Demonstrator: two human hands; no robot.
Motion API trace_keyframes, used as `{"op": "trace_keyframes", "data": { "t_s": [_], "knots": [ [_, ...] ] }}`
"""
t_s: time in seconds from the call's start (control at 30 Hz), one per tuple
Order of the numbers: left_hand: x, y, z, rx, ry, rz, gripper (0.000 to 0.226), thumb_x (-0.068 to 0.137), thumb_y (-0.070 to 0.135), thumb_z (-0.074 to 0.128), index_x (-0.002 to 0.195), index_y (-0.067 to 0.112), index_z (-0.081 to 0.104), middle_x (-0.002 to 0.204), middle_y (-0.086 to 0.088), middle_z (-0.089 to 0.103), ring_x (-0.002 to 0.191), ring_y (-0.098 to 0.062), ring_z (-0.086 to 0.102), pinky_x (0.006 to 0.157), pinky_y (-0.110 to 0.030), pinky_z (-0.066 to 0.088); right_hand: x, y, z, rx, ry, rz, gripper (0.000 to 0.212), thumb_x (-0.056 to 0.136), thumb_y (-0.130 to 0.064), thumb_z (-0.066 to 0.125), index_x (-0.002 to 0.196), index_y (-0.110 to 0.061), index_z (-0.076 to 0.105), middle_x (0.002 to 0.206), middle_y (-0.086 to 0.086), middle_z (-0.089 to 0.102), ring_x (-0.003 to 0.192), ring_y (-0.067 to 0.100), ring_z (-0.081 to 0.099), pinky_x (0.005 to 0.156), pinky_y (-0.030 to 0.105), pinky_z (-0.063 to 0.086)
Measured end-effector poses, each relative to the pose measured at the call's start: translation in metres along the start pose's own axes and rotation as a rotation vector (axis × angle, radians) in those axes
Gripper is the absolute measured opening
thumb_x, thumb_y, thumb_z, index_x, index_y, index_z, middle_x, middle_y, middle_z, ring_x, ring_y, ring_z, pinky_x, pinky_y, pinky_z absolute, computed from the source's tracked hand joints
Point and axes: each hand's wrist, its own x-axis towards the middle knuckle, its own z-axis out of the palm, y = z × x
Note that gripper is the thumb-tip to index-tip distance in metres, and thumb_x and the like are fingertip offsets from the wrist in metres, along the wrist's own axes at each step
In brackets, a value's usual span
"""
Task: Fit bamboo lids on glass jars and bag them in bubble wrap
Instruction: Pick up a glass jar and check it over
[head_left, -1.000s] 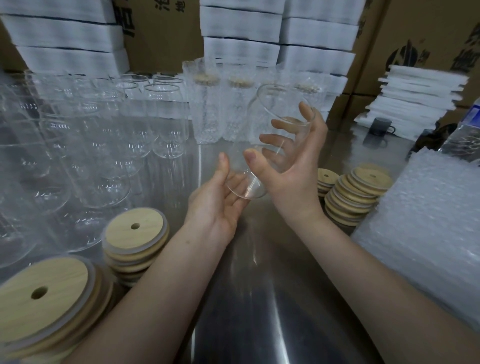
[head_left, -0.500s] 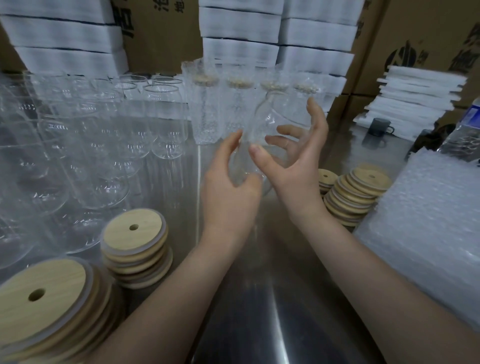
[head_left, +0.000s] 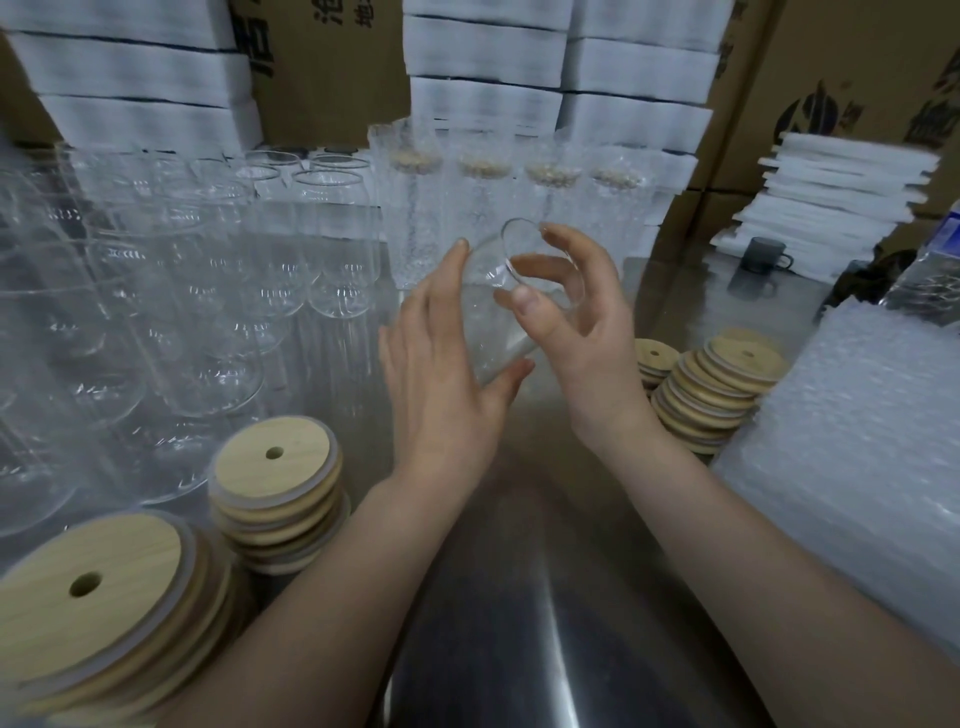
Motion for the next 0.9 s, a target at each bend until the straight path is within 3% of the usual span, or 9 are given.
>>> {"op": "trace_keyframes", "data": {
  "t_s": [0.1,0.17,0.27,0.33,0.47,0.63,0.8,0.9],
  "knots": [
    [0.002,-0.002,-0.001,0.080,0.007,0.032,0.094,0.073,0.018,0.083,0.150,0.018,0.030,0.147,-0.009,0.041,0.138,-0.027,0.037,0.110,-0.059,0.028,0.000,-0.002,-0.001,0.025,-0.010,0.020,0.045,0.085,-0.003,0.069,0.122,-0.003,0.043,0.112,-0.002,0.052,0.091,-0.006,0.066,0.083,0.026,0.058],
    [0.003,-0.003,-0.002,0.133,0.009,0.052,0.093,0.071,0.013,0.083,0.148,0.022,0.032,0.144,-0.012,0.042,0.137,-0.033,0.037,0.110,-0.064,0.024,0.000,-0.004,-0.001,0.045,0.003,0.050,0.042,0.085,0.000,0.069,0.116,-0.005,0.042,0.112,0.005,0.054,0.087,-0.005,0.067,0.081,0.025,0.058],
    [0.004,-0.003,-0.003,0.179,0.012,0.057,0.098,0.069,-0.001,0.079,0.139,0.037,0.022,0.148,-0.012,0.037,0.144,-0.034,0.026,0.116,-0.065,0.009,-0.002,-0.008,0.005,0.133,0.046,0.117,0.040,0.082,-0.003,0.071,0.110,-0.008,0.043,0.108,0.006,0.059,0.088,0.005,0.070,0.087,0.038,0.058],
    [0.004,-0.003,-0.002,0.211,0.014,0.084,0.100,0.065,-0.012,0.072,0.136,0.037,0.020,0.149,-0.013,0.035,0.147,-0.035,0.020,0.117,-0.064,0.006,-0.002,-0.009,0.008,0.197,0.087,0.165,0.037,0.082,-0.005,0.072,0.105,-0.009,0.043,0.100,0.002,0.060,0.091,0.015,0.069,0.089,0.047,0.056],
    [0.003,-0.003,0.000,0.284,0.028,0.158,0.095,0.063,-0.017,0.062,0.134,0.033,0.024,0.147,-0.017,0.038,0.145,-0.039,0.022,0.115,-0.068,0.009,0.002,-0.010,0.005,0.289,0.144,0.303,0.026,0.087,-0.015,0.071,0.093,-0.014,0.046,0.096,0.008,0.064,0.107,0.030,0.068,0.093,0.056,0.054],
    [0.001,-0.004,0.001,0.266,0.037,0.184,0.093,0.061,-0.017,0.061,0.133,0.031,0.027,0.146,-0.017,0.039,0.144,-0.037,0.022,0.115,-0.066,0.008,0.009,-0.008,-0.003,0.489,0.149,0.415,0.017,0.092,-0.022,0.065,0.093,-0.015,0.049,0.080,0.004,0.071,0.092,0.023,0.070,0.095,0.049,0.052],
    [0.002,-0.007,0.001,0.157,0.079,0.168,0.091,0.063,-0.008,0.071,0.133,0.030,0.027,0.143,-0.017,0.040,0.140,-0.039,0.031,0.111,-0.066,0.018,0.012,-0.004,-0.005,0.716,0.059,0.504,0.005,0.094,-0.021,0.059,0.093,-0.016,0.058,0.089,0.005,0.070,0.097,0.022,0.068,0.102,0.038,0.047],
    [0.004,-0.010,0.001,0.100,0.147,0.138,0.087,0.068,0.008,0.080,0.133,0.027,0.027,0.139,-0.016,0.045,0.131,-0.037,0.042,0.106,-0.059,0.030,0.012,-0.003,-0.005,0.818,-0.053,0.490,0.018,0.089,-0.021,0.056,0.105,-0.014,0.063,0.099,0.004,0.071,0.104,0.020,0.065,0.109,0.035,0.040]
  ]
}}
